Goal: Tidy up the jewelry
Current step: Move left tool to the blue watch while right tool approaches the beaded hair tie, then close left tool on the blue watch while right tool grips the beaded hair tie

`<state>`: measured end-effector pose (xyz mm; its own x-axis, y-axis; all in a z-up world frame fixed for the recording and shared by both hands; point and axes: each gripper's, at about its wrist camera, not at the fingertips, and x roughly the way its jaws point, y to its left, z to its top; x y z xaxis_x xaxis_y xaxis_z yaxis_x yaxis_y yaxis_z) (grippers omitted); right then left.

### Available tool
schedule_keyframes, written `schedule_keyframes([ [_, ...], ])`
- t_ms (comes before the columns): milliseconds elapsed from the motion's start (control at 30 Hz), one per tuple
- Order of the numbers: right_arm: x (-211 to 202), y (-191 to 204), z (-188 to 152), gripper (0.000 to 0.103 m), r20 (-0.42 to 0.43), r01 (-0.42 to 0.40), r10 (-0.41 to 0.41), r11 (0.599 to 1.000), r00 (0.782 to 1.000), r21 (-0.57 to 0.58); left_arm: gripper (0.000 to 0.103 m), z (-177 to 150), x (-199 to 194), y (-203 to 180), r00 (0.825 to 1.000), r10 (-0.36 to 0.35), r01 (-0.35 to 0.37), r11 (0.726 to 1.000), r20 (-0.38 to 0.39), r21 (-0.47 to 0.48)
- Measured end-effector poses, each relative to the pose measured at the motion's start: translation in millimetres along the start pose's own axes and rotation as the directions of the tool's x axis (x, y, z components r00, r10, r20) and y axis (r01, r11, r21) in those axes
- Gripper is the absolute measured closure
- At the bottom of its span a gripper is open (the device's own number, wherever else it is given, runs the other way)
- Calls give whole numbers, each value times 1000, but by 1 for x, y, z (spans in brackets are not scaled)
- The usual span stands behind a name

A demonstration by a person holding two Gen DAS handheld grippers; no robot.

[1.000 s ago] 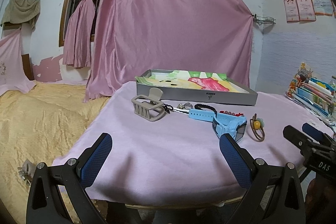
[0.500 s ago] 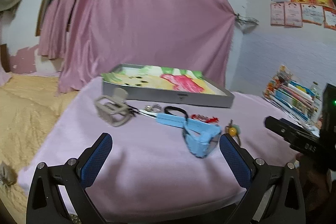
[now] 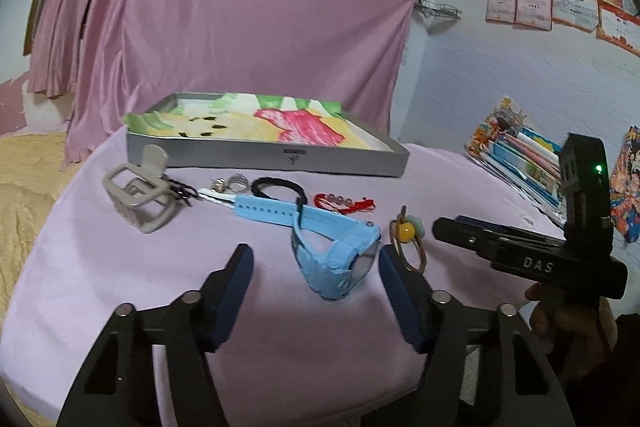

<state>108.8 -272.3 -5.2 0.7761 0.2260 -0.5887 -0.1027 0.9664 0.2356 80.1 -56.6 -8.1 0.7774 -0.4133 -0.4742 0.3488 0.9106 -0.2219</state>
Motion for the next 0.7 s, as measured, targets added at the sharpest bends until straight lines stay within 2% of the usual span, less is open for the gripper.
schedule_keyframes([
  [133, 10, 5, 2, 63, -37, -21, 21, 1000, 999, -1, 54, 4, 8, -3, 999, -18, 19, 1000, -34, 0],
  [333, 18, 13, 6, 63, -81, -41, 39, 999, 996, -16, 63, 7, 16, -7, 998, -28, 29, 1000, -65, 12],
  [600, 24, 13, 10, 64, -104, -34, 31, 999, 994, -22, 64, 11, 20, -8, 996, -33, 34, 999, -85, 17],
  [700, 28, 14, 11, 70, -115, -42, 39, 999, 993, -21, 64, 12, 22, -8, 995, -35, 37, 999, -90, 20],
])
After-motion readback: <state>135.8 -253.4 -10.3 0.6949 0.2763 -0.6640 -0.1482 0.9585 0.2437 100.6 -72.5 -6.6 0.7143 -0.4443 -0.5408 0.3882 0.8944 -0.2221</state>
